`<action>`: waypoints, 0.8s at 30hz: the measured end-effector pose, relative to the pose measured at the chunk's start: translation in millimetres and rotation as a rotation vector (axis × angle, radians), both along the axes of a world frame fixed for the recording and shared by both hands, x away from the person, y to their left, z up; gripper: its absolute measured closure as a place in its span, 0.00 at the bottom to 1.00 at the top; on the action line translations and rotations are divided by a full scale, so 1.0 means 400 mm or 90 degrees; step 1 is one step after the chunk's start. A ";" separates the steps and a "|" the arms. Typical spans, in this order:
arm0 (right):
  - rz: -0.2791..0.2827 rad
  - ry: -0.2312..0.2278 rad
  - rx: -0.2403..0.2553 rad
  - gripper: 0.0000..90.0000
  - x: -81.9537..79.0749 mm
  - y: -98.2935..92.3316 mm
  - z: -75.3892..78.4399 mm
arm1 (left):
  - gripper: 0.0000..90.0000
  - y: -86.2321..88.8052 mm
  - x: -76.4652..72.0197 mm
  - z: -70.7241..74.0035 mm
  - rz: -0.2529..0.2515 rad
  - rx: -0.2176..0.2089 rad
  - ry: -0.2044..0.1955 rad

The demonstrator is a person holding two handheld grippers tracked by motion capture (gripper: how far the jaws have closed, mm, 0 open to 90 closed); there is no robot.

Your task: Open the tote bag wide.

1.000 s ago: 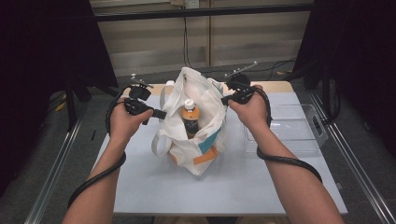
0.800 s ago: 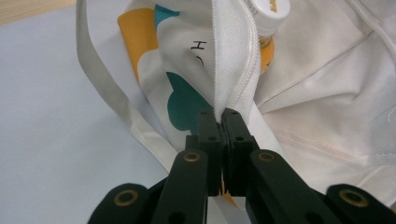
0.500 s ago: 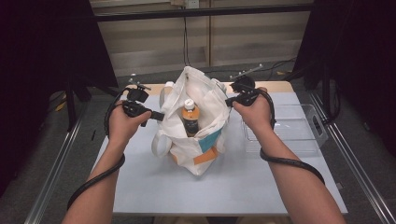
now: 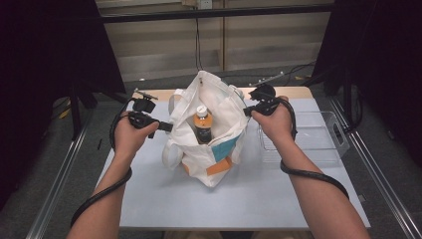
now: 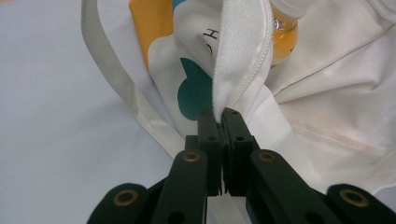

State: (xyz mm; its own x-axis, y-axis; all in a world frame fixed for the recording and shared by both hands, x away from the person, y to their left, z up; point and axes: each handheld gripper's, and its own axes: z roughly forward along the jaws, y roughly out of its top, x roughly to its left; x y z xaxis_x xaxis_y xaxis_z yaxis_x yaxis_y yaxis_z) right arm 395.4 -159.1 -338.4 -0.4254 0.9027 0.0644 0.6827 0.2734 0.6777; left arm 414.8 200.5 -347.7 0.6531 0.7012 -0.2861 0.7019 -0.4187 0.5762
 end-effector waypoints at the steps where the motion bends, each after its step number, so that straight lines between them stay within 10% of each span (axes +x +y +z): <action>1: 0.000 0.000 0.001 0.93 0.000 -0.001 -0.002 | 0.98 0.000 -0.001 -0.001 0.001 -0.002 0.001; 24: -0.012 0.012 0.006 0.92 -0.010 -0.034 -0.041 | 0.97 0.012 -0.004 -0.039 -0.002 0.015 0.009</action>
